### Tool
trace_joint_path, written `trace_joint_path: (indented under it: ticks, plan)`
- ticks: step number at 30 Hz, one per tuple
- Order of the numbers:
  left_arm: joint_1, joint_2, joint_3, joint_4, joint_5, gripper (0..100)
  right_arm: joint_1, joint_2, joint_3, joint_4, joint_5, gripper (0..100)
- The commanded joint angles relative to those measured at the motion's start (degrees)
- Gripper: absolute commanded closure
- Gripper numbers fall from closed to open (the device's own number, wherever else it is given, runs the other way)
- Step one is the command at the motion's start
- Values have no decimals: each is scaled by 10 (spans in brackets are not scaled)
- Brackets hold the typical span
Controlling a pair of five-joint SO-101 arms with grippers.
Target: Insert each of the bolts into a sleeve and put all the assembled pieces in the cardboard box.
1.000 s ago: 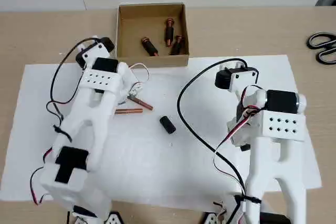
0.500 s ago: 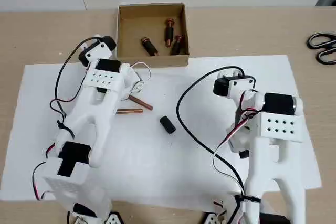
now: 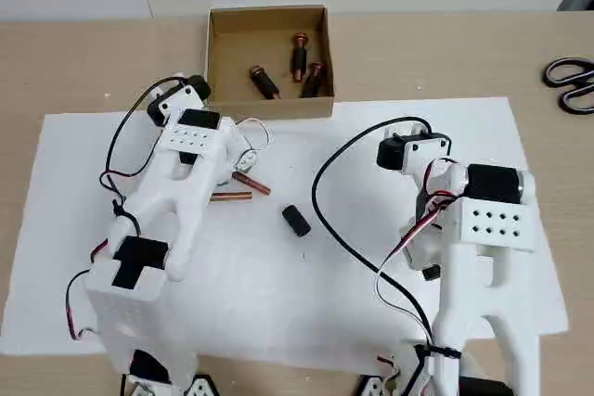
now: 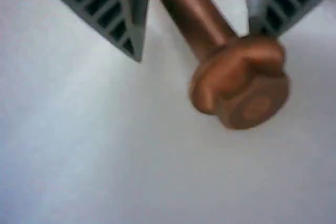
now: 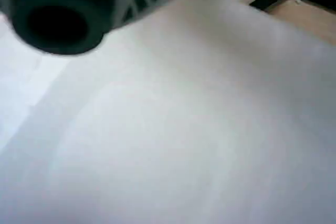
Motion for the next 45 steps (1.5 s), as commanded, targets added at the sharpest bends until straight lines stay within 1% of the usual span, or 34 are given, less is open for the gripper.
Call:
trace_joint_path:
  ticks: [1, 4, 8, 10, 19, 30, 32, 35, 39, 41, 45]
  plan:
    - [0, -4, -29, -9, -1, 870, 3, -16, -2, -2, 4, 995]
    - [0, -4, -29, -9, -1, 882, 3, -16, -2, -2, 4, 995]
    - [0, 23, -33, -13, -1, 959, 3, -16, -2, -2, 4, 995]
    - [-2, 45, -35, -15, -1, 974, 3, -16, -2, -2, 4, 995]
    - [0, 77, -71, 19, -1, 975, 3, -16, -2, -2, 4, 995]
    - [0, 75, -72, 20, -3, 993, 1, -16, -4, -3, 4, 995]
    - [0, 72, -80, 22, -17, 994, 0, -16, -4, -3, 4, 995]
    - [0, 64, -131, 84, -25, 994, 0, -16, -4, -3, 5, 995]
    - [0, 47, -237, 168, -27, 994, 0, -17, -5, -2, 19, 995]
    - [0, 40, -295, 207, -40, 994, 0, -17, -6, -2, 21, 995]
    - [0, 33, -397, 273, -48, 994, 0, -17, -40, 3, 21, 995]
